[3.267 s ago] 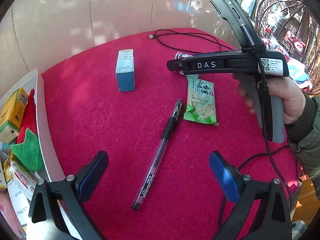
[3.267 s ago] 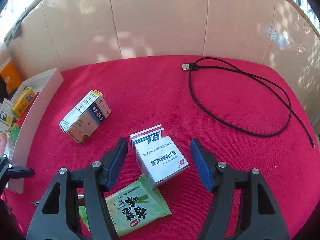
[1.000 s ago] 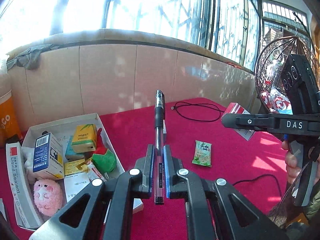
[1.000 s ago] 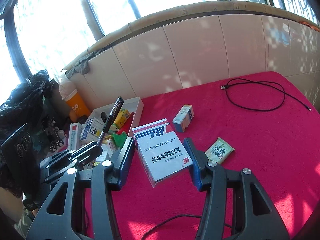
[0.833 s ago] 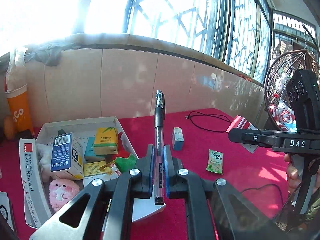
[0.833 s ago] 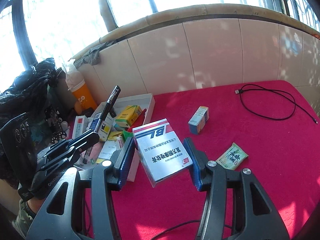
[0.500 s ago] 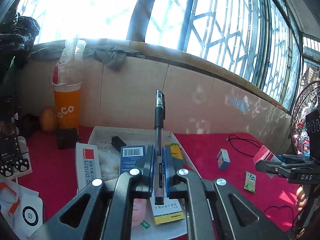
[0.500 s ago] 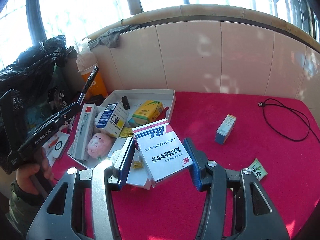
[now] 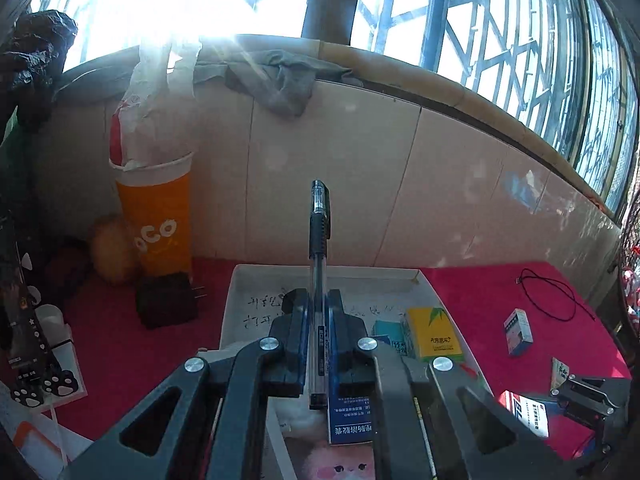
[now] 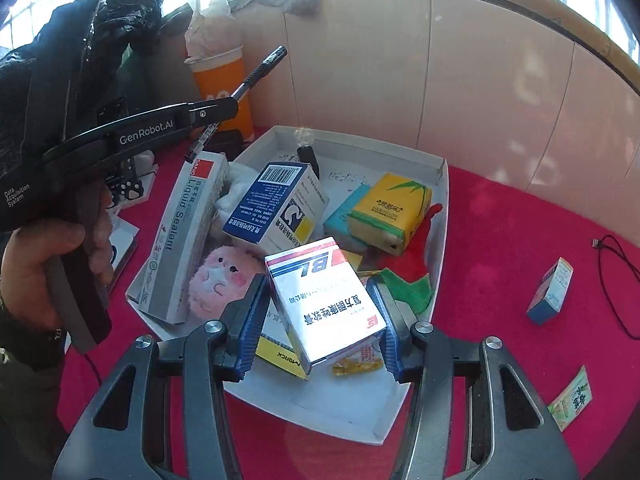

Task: Organize objects
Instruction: 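Carry the pen and BL box into the white tray and open both tools, then move both open tools back over the table toward the green snack pack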

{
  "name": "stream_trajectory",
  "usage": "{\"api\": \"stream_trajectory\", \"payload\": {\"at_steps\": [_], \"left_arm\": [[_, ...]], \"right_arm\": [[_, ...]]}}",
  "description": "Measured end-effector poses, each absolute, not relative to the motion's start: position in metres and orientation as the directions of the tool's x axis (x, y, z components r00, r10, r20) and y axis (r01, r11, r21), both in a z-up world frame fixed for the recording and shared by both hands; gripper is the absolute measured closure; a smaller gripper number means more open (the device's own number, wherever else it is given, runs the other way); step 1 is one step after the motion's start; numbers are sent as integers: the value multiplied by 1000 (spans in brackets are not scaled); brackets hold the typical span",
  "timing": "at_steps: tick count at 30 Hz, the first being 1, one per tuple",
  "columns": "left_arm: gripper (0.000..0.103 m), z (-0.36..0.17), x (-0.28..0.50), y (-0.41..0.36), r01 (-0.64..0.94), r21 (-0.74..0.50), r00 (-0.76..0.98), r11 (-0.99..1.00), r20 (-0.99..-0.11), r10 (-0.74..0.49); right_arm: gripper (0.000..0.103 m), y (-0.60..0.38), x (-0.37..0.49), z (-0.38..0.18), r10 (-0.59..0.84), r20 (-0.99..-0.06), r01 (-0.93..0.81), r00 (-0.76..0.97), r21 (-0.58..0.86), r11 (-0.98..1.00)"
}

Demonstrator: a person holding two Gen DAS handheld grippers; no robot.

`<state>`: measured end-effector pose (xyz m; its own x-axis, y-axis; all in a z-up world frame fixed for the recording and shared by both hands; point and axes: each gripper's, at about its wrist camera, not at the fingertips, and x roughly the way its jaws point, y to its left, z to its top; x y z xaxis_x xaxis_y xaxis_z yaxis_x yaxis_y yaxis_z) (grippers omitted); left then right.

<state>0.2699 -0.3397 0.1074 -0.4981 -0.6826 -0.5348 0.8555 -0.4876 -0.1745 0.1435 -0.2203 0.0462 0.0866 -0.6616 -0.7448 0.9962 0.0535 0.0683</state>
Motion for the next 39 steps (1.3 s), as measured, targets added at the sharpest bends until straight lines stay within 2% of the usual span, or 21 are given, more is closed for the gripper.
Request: {"api": "stream_trajectory", "payload": {"at_steps": [3,9,10,11,12,13,19,31,35,39], "left_arm": [[96,95,265,-349,861,-196,-490,-470,-569,-661],[94,87,260,-349,865,-199,-483,-460,-577,-659],[84,88,259,-348,875,-185,-465,-448,-581,-668],[69,89,259,-347,886,-168,-442,-432,-583,-681],[24,90,259,-346,897,-154,-422,-414,-580,-697],[0,92,260,-344,904,-146,-408,-402,-574,-710],[0,106,259,-323,923,-97,-365,-373,-533,-764],[0,121,235,-292,889,-129,-436,-440,-531,-726],[0,126,222,-264,853,-166,-506,-495,-496,-705],[0,119,207,-234,801,-226,-587,-554,-474,-656]], "right_arm": [[53,-234,151,33,-651,-756,998,65,54,37],[50,-241,166,22,-662,-750,997,-12,-59,49],[37,-239,167,22,-667,-745,996,-23,-76,52],[20,-235,167,23,-679,-734,995,-35,-92,48],[15,-231,166,25,-692,-720,994,-47,-105,42],[13,-227,165,27,-702,-711,993,-52,-109,36],[13,-207,156,40,-731,-680,997,-50,-83,8],[13,-170,116,48,-744,-665,997,-63,-14,-71],[13,-150,76,42,-732,-671,981,-114,38,-188],[13,-123,13,28,-655,-705,901,-271,54,-431]]}}
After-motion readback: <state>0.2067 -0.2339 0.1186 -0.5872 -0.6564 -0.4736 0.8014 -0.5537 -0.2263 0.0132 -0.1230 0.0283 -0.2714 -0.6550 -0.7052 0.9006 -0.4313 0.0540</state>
